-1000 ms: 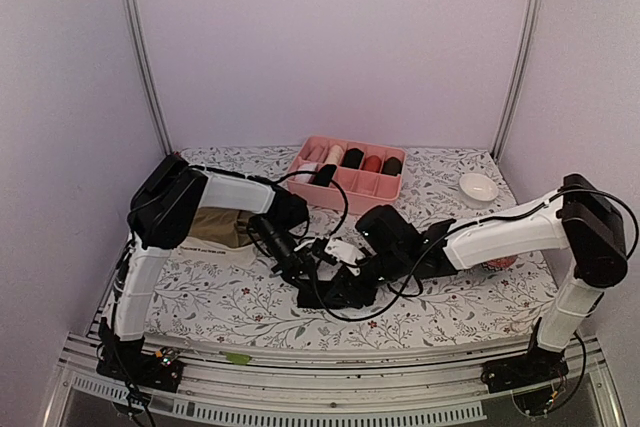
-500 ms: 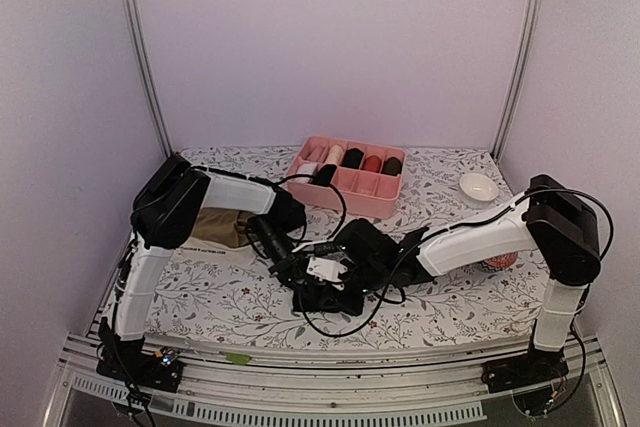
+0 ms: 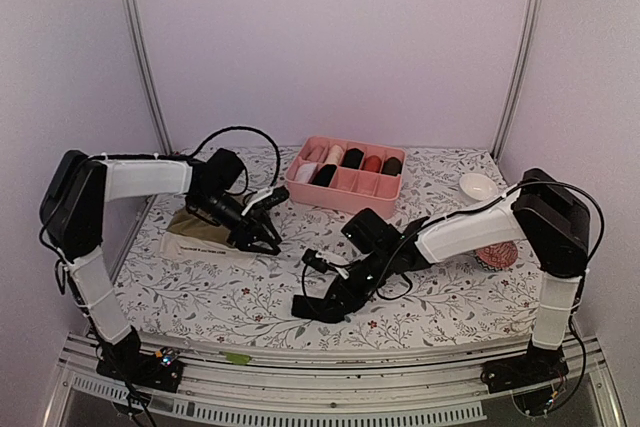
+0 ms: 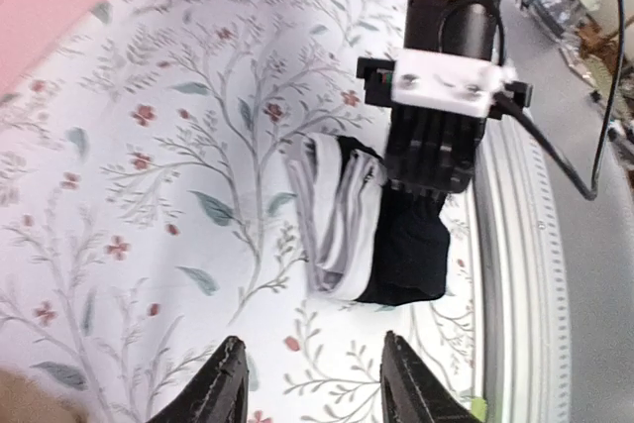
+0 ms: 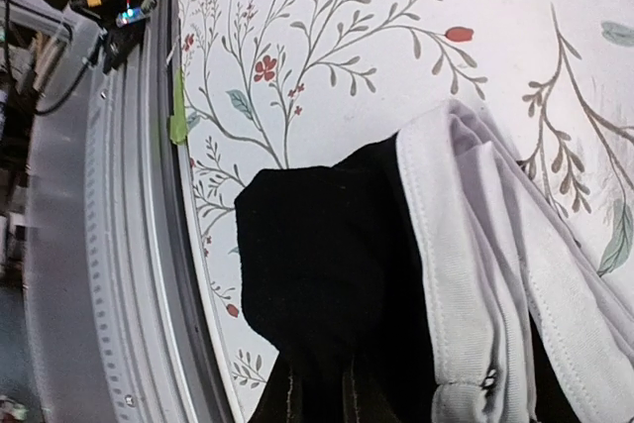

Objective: Roll the underwear
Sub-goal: Roll the underwear at the center of the board.

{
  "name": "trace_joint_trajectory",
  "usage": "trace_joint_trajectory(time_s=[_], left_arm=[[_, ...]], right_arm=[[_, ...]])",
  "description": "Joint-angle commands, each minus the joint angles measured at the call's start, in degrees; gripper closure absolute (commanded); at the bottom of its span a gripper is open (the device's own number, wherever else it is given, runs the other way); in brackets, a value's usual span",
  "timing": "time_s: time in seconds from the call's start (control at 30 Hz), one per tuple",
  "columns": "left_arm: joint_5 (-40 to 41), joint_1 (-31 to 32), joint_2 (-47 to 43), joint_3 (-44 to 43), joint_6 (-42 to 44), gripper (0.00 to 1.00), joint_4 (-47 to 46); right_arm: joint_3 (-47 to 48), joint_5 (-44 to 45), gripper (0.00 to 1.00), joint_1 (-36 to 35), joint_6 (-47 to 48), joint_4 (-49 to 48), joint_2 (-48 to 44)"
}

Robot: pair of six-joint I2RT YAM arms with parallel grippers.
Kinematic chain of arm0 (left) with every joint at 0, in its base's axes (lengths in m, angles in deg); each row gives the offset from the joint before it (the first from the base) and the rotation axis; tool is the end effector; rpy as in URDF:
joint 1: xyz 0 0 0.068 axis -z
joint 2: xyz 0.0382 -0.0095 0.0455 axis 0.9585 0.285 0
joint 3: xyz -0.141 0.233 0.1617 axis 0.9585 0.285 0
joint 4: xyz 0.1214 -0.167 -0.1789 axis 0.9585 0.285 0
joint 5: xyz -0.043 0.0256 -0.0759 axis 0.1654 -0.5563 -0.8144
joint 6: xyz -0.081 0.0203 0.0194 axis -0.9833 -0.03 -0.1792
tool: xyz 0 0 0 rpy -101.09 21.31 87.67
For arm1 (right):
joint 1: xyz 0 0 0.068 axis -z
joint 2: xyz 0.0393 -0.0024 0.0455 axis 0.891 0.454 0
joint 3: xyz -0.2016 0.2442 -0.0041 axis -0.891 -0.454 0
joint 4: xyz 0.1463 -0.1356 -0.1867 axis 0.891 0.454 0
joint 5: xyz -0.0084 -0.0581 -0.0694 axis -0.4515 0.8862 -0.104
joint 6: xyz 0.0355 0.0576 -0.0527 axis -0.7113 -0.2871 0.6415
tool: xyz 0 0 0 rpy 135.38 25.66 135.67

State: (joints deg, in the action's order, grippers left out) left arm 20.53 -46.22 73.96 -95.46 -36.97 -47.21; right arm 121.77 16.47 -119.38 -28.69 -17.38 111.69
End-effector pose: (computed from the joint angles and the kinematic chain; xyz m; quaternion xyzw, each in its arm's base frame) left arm 0.3099 -0.2259 0.1989 0.5431 0.7120 -0.4151 0.1606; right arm 0.1995 0.3753 0.1367 -0.4919 0.7788 0.3745 0.1061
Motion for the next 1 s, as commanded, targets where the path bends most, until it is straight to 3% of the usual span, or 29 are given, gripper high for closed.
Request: trace_joint_trajectory(time_s=[0.0, 0.17, 0.4, 0.63, 0.83, 0.97], left_arm=[[5.8, -0.1, -10.0, 10.0, -6.0, 0.54, -19.5], [11.8, 3.3, -20.6, 22.6, -4.1, 0.53, -28.9], [26.5, 17.3, -28.4, 34.6, 0.7, 0.50, -39.2], [34.5, 25.9, -19.3, 31.0, 2.1, 0.50, -44.0], [41.7, 29.2, -10.5, 28.7, 4.7, 0.51, -47.8], [45.5, 29.3, -5.2, 25.9, 6.0, 0.66, -44.1]], right_arm=[[2.2, -14.2, 1.00, 5.0, -11.1, 3.8, 6.9], [5.8, -24.4, 1.00, 8.8, -15.7, 4.3, 14.2], [9.8, -30.3, 1.00, 11.1, -19.7, 5.2, 20.6], [10.5, -30.3, 1.00, 11.9, -20.1, 5.8, 23.1], [11.4, -30.0, 1.00, 12.1, -20.5, 5.8, 23.1], [12.0, -29.9, 1.00, 12.2, -20.6, 5.8, 23.1]])
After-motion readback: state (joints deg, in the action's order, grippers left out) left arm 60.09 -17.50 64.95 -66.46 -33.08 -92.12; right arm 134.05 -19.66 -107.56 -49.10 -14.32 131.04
